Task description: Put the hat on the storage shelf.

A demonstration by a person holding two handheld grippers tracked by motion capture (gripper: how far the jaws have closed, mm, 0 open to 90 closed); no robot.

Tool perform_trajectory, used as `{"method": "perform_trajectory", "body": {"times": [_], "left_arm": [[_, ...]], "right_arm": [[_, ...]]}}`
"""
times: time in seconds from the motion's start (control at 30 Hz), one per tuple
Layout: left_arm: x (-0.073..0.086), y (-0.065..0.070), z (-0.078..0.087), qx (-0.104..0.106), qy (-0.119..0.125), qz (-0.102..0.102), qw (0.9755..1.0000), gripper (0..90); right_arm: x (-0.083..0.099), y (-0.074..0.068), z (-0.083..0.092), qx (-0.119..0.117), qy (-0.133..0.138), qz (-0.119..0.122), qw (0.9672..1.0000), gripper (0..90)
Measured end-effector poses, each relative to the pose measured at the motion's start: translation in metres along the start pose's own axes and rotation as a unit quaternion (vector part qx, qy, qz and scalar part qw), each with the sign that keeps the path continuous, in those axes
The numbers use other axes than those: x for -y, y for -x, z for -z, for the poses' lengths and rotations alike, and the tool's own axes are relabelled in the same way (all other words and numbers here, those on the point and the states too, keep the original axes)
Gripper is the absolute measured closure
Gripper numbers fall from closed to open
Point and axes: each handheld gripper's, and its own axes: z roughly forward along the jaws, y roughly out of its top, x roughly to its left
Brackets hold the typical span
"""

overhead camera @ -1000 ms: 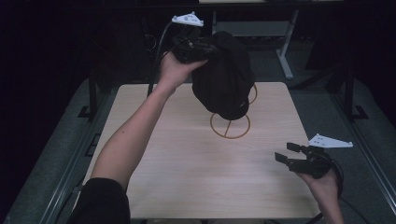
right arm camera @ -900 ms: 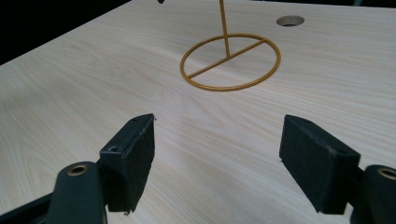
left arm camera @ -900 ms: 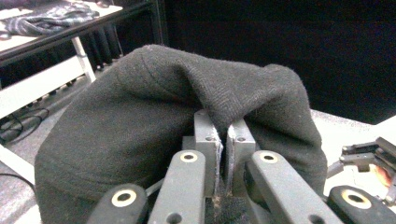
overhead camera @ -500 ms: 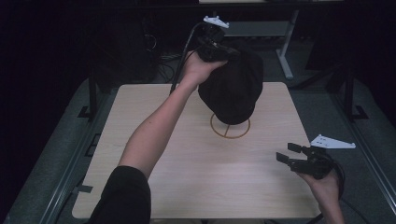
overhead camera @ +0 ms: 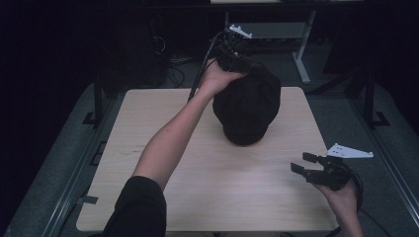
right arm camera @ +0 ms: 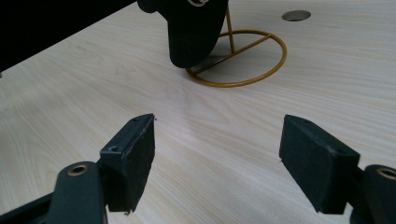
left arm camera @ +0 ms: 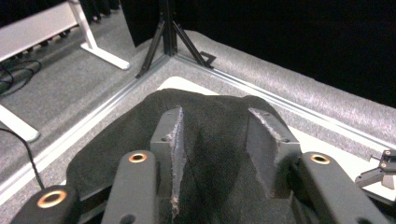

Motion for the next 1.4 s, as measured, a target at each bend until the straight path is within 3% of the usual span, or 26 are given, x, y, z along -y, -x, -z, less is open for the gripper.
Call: {"method": "perform_trajectory", "body": {"times": [0.77,1.4], "left_arm": [[0.036,0.0,0.043,-0.004,0.005,0.005,1.0,50.1],[0.08,0.0,0.076,-0.005,0.022,0.016,0.9996,49.0]], "right_arm": [[0.003,-0.006,-0.005,0.012,-0.015,0.015,0.9997,25.1],[0.002,-0.012,-0.013,0.02,-0.033,0.023,0.999,24.9]]}}
